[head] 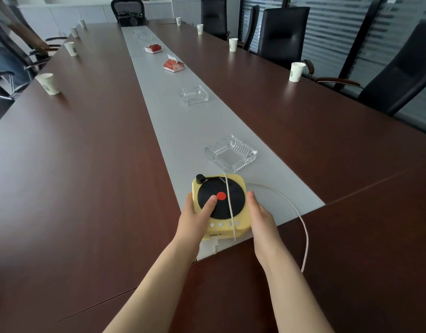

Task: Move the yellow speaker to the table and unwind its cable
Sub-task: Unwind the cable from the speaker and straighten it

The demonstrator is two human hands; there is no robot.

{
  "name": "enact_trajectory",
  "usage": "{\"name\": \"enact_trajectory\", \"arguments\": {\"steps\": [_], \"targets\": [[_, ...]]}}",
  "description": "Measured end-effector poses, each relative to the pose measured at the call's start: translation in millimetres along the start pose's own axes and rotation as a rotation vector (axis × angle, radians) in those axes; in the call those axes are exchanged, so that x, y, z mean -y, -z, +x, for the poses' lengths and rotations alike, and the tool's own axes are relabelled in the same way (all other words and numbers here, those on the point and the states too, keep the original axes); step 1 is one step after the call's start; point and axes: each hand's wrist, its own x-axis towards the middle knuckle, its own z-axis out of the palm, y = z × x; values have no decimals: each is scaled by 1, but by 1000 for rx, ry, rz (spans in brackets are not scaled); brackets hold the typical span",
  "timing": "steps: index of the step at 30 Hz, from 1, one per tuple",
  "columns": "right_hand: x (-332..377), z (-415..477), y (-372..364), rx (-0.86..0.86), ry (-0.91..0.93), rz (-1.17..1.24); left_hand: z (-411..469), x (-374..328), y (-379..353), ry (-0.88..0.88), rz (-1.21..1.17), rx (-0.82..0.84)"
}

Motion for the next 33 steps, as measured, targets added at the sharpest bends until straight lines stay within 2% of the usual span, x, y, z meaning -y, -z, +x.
{"name": "enact_trajectory", "arguments": {"steps": [4, 8, 15, 21, 24, 30, 33], "targets": [[4, 2, 4, 28, 65, 83, -1, -15, 3, 55, -134, 76], [13, 0, 4, 52, 101, 165, 1, -31, 5, 64, -175, 38], [14, -16, 6, 57, 46, 387, 1, -43, 7, 102, -270, 48], [0, -23, 7, 119, -84, 785, 3, -39, 8, 109, -297, 35], [0, -23, 3, 79, -96, 968, 2, -37, 6, 117, -298, 58], [5, -17, 14, -51, -80, 1014, 5, -29, 13, 114, -276, 46], [8, -17, 19, -61, -37, 966, 7, -23, 16, 106, -254, 14]]}}
